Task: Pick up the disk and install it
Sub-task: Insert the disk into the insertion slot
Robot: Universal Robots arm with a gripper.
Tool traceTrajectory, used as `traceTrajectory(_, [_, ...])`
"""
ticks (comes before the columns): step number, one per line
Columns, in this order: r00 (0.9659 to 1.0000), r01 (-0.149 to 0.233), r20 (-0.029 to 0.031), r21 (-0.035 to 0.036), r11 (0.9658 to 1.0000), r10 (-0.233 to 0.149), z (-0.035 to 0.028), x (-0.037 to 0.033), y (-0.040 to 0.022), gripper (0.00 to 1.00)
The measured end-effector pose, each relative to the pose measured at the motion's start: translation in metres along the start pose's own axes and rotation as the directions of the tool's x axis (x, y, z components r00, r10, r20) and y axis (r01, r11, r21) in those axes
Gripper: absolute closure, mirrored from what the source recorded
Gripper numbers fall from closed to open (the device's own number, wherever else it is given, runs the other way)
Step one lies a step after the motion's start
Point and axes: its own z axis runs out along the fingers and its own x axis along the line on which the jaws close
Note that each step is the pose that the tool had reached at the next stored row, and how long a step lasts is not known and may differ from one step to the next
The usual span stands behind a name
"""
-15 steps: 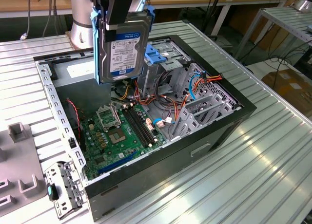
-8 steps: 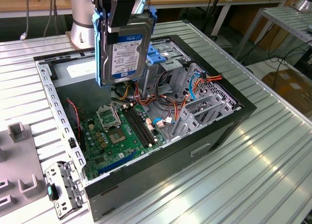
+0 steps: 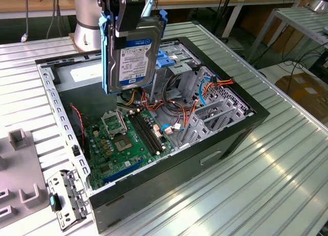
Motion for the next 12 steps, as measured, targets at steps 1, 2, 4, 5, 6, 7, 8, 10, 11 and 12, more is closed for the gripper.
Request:
traceTrajectory(1, [1.0000, 0.000, -0.0001, 0.0000, 1.0000, 0.000, 0.0000, 0.0008, -0.0001, 0.63])
traceTrajectory(2, [1.0000, 0.000, -0.0004, 0.0000, 1.0000, 0.000, 0.0001, 0.0022, -0.0001, 0.63])
traceTrajectory(4, [1.0000, 0.000, -0.0008, 0.0000, 1.0000, 0.000, 0.0001, 0.0050, -0.0003, 0.63])
traceTrajectory(5, [1.0000, 0.000, -0.0010, 0.0001, 1.0000, 0.000, 0.0002, 0.0068, -0.0004, 0.63])
traceTrajectory(6, [1.0000, 0.000, -0.0013, 0.0001, 1.0000, 0.000, 0.0002, 0.0078, -0.0005, 0.63])
traceTrajectory(7, [1.0000, 0.000, -0.0015, 0.0001, 1.0000, 0.000, 0.0003, 0.0094, -0.0006, 0.63])
traceTrajectory(8, [1.0000, 0.000, -0.0017, 0.0000, 1.0000, 0.000, 0.0002, 0.0102, -0.0006, 0.63])
traceTrajectory(10, [1.0000, 0.000, -0.0020, 0.0001, 1.0000, 0.000, 0.0004, 0.0124, -0.0007, 0.63])
traceTrajectory(11, [1.0000, 0.000, -0.0022, 0.0001, 1.0000, 0.000, 0.0004, 0.0131, -0.0007, 0.63])
traceTrajectory(12, [1.0000, 0.000, -0.0024, 0.0001, 1.0000, 0.000, 0.0004, 0.0148, -0.0009, 0.63])
